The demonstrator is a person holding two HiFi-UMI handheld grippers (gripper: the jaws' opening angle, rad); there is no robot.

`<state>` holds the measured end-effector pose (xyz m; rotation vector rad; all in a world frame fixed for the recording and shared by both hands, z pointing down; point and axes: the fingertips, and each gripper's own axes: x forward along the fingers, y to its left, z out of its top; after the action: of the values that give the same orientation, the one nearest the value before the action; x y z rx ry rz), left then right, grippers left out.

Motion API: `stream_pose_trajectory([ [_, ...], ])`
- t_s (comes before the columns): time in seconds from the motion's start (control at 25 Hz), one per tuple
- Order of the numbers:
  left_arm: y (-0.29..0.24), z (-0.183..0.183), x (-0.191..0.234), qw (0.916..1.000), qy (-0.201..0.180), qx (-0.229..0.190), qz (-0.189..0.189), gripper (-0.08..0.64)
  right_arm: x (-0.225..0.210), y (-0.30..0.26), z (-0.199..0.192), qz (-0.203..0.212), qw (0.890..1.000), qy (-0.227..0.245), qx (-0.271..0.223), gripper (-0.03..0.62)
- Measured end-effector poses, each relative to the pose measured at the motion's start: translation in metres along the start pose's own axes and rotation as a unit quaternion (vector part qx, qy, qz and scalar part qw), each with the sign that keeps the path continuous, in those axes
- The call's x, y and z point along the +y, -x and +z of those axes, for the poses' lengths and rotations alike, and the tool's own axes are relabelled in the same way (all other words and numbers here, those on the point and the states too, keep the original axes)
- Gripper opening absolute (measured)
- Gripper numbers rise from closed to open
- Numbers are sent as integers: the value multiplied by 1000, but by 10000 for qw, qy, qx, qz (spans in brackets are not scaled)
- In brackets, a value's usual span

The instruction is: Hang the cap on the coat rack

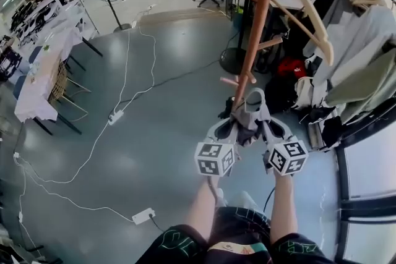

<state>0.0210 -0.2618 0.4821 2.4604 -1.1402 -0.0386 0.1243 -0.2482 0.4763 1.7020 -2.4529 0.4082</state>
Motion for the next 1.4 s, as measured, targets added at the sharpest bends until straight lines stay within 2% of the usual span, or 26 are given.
stream_pose_trajectory([
  [0.28,-24,4,5,9999,-21,48,-132,35,-13,-17,10,-199,9998,-87,-12,23],
  [0.56,-48,6,23,9999,-49,122,57,35,-26,-58,12,-2,9998,-180,103,23],
  [0.92,-80,-9,40,9994,131,276,171,35,-53,-86,-7,96,9985,-310,450,25],
  [1.24,-101,-40,57,9960,390,605,530,35,-71,-107,-37,304,9939,-434,971,25],
  [1.32,-100,-44,62,9961,426,551,538,40,-67,-111,-43,380,9932,-543,953,25],
  [1.4,-97,-41,68,9974,295,440,498,44,-63,-115,-43,412,9933,-628,877,25],
])
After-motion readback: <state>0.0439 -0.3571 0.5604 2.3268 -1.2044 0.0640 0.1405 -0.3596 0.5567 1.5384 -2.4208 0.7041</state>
